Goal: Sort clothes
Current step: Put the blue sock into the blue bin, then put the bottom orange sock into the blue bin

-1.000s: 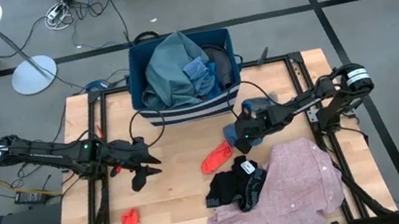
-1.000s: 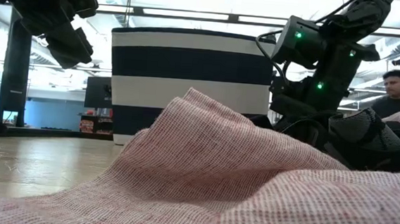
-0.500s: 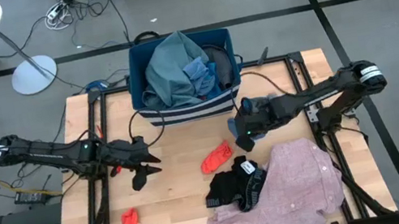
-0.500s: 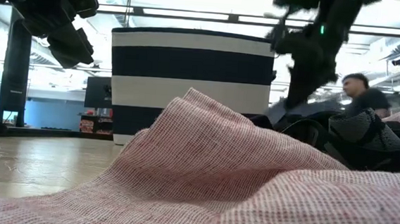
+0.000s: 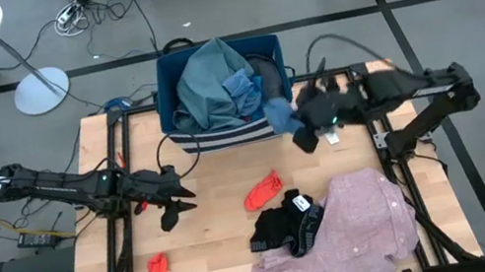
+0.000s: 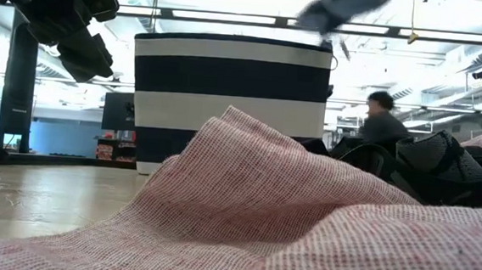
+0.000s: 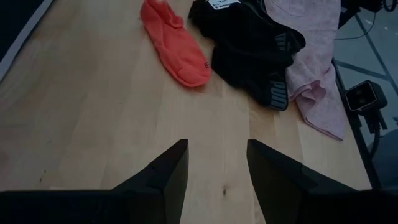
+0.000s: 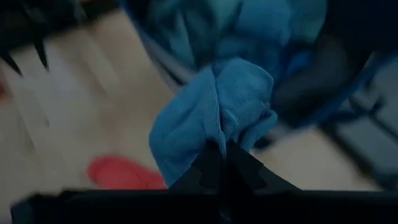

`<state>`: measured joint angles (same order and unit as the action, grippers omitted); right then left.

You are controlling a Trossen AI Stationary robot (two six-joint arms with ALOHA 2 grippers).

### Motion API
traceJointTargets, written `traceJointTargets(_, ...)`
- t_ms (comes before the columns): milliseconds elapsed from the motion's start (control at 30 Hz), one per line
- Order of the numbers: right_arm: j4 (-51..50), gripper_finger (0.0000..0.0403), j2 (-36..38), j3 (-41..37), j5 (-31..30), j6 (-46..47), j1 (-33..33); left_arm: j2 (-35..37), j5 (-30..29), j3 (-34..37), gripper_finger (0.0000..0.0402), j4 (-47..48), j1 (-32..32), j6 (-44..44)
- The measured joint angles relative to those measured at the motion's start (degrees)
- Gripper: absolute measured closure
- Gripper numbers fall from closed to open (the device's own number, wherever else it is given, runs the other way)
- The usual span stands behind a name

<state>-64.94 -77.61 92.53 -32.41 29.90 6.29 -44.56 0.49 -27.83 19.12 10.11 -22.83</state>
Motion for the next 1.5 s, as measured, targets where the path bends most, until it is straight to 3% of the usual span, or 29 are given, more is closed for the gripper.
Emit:
traceJointTargets(267,8.73,0.0402,-3.89,11.79,-1.84,-18.36,-7.7,0.0,-0.44,0.0,0.0233,-0.1,0.02,0.02)
traceJointTargets(433,15.57,0.0399,-8.04,13.4,6.93,-25.68,-14.98,0.0,-0.63,0.0,0.0233,-1.39,0.0,-0.07)
traceJointTargets(800,20.48,0.0393,-18.62,13.4,20.29,-27.59,-26.31,-0.01,-0.9,0.0,0.0233,-6.46,0.01,-0.13)
traceJointTargets(1200,22.0,0.0294,-22.51,13.42,20.73,-26.93,-29.3,-0.02,-0.9,0.0,0.0233,-6.4,0.01,-0.19)
traceJointTargets(1500,20.12,0.0241,-17.26,13.42,20.75,-26.89,-28.99,-0.01,-3.84,0.0,0.0233,-10.2,0.0,-3.02)
